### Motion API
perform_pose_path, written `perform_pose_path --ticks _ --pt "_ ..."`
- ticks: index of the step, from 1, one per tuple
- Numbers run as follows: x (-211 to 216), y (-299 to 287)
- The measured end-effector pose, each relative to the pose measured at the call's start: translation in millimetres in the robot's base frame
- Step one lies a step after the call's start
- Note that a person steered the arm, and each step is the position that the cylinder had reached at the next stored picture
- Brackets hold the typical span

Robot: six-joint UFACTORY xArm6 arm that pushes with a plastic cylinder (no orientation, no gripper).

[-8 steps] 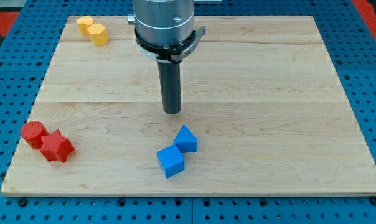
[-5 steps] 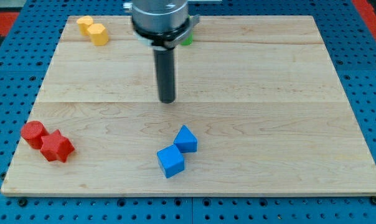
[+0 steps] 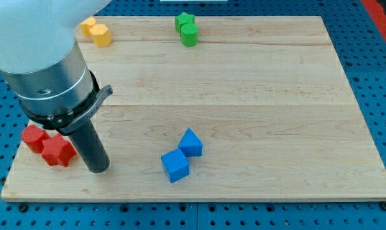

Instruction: Push the red star towards the yellow hexagon

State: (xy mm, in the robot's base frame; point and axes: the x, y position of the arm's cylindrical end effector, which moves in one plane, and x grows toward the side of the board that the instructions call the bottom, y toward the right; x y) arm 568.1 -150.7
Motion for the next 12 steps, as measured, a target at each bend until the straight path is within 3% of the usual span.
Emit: perform_pose_path --ticks 4,5,6,7,8,9,10,11,12 --pt "-29.5 -118.3" --pt "-32.1 -76.8" --pt "-27.0 -81.5" --pt "-20.1 -136.0" --pt "-35.6 -151.2" --pt "-82.7 -128.5" --pt "-88.6 -81.2" --pt "-52.0 -76.8" --pt "-79.1 -59.9"
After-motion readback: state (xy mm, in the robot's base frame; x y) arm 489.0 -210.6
